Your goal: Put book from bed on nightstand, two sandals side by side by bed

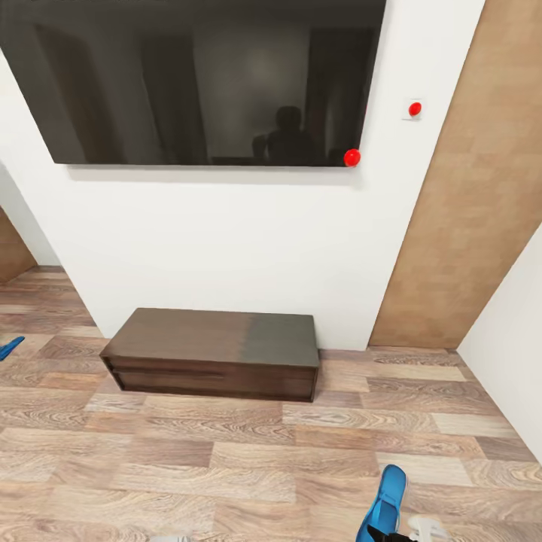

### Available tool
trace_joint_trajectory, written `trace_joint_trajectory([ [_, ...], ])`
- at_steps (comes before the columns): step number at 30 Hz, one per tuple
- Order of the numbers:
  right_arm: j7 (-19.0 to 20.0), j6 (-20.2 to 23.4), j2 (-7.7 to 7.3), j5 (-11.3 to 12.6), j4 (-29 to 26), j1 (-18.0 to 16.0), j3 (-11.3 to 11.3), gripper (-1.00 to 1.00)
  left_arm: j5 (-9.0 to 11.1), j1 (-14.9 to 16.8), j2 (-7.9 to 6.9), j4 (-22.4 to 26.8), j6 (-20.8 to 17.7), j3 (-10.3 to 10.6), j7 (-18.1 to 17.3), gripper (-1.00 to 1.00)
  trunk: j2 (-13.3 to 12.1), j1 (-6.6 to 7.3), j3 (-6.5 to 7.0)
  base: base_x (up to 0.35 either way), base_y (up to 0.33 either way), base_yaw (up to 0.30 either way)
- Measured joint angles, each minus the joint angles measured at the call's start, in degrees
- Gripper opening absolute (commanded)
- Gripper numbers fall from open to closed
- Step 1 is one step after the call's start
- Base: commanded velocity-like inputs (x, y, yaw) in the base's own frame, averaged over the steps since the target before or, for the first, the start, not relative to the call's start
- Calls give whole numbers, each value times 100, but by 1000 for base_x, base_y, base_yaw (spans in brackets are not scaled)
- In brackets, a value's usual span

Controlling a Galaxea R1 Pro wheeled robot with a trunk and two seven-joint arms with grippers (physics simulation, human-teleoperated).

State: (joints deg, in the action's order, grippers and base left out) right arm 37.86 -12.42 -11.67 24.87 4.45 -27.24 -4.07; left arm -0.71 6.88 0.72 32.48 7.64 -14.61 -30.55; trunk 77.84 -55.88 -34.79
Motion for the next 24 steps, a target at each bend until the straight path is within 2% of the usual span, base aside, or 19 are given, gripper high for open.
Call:
trace_joint_trajectory([
  [24, 0, 0, 4, -1, -1, 0, -1, -100, 0, 0, 0, 0, 1, 0, 0, 100, 0, 0, 0, 0, 0, 287],
])
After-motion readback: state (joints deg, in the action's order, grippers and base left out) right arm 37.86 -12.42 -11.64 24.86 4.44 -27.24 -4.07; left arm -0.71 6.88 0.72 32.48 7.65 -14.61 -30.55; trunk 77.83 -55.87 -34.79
